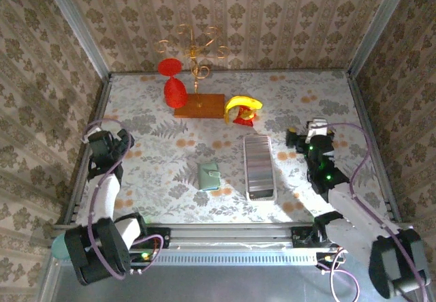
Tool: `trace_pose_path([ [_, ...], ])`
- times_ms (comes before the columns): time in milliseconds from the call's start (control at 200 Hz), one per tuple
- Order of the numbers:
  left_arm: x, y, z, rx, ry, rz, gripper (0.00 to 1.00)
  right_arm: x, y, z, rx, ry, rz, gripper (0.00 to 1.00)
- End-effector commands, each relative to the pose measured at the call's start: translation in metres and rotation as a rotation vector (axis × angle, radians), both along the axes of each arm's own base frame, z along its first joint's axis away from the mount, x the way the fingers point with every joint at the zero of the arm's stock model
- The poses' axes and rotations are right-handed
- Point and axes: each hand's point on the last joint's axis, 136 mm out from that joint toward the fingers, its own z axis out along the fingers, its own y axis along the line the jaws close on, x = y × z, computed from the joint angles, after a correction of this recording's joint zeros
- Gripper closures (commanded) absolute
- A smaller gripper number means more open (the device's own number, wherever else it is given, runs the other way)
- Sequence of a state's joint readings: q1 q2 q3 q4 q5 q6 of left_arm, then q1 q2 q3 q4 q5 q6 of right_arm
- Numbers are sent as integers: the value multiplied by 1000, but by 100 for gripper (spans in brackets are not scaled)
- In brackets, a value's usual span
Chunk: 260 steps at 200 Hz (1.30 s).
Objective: Put the credit cards into the card holder
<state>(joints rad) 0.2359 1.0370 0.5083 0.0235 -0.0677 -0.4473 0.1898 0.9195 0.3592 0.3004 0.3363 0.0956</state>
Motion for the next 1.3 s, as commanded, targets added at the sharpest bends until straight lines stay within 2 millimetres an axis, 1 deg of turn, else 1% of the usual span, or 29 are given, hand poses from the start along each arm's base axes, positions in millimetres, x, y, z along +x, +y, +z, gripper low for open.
trace_pose_path([
  [0,32,-5,18,148,-47,-133,0,12,-8,-5,-24,-39,32,0],
  [85,37,-8,-3,199,-34,-168,0,20,-3,-32,6,23,68,0],
  [100,38,-9,-3,210,-48,-173,0,22,-2,-35,10,31,74,0],
  [160,40,-17,-8,260,-104,-215,0,31,7,-41,19,68,122,0],
  [205,39,-23,-17,293,-126,-243,0,40,10,-42,27,74,142,0],
  [340,57,-41,-10,350,-192,-313,0,62,15,-47,103,98,188,0],
  [375,61,-43,-13,332,-196,-323,0,66,13,-51,114,141,180,0],
  [390,63,-44,-14,328,-201,-328,0,69,13,-49,117,139,182,0],
  [400,64,-45,-17,325,-200,-332,0,70,13,-55,122,158,183,0],
  [415,66,-46,-16,329,-217,-339,0,72,14,-59,128,175,188,0],
  [500,71,-63,-19,347,-195,-418,0,75,16,-60,144,194,217,0],
  [570,72,-84,-22,386,-234,-515,0,68,15,-54,170,140,214,0],
  [605,70,-92,-27,423,-257,-537,0,64,18,-55,183,121,237,0],
  [615,71,-95,-27,436,-274,-541,0,63,19,-51,179,107,245,0],
  [645,71,-95,-26,480,-305,-521,0,61,21,-44,174,82,257,0],
  [695,67,-90,-35,458,-234,-496,0,62,21,-45,178,91,260,0],
  [765,79,-75,-33,470,-193,-409,0,66,31,-45,184,109,317,1],
  [795,77,-77,-36,464,-172,-415,0,67,35,-43,185,113,344,2],
  [805,77,-77,-35,465,-172,-414,0,67,36,-50,189,133,350,2],
  [825,78,-76,-34,470,-178,-412,0,67,38,-53,192,142,360,2],
  [935,78,-76,-33,483,-179,-404,0,65,40,-50,193,123,379,2],
  [985,78,-77,-35,481,-174,-406,0,61,38,-53,190,115,366,1],
  [995,78,-77,-34,480,-175,-406,0,60,37,-46,185,92,361,1],
  [1015,78,-77,-34,481,-177,-406,0,59,34,-42,179,75,347,1],
  [1155,78,-76,-34,500,-169,-391,0,49,14,-36,64,3,262,0],
  [1195,78,-76,-34,500,-168,-391,0,48,8,-34,28,-26,240,0],
  [1225,78,-76,-34,500,-169,-391,0,51,3,-31,43,-49,214,0],
  [1290,78,-76,-34,500,-168,-390,0,59,4,-37,86,-47,246,0],
  [1295,78,-76,-34,500,-168,-391,0,60,5,-42,87,-33,250,0],
])
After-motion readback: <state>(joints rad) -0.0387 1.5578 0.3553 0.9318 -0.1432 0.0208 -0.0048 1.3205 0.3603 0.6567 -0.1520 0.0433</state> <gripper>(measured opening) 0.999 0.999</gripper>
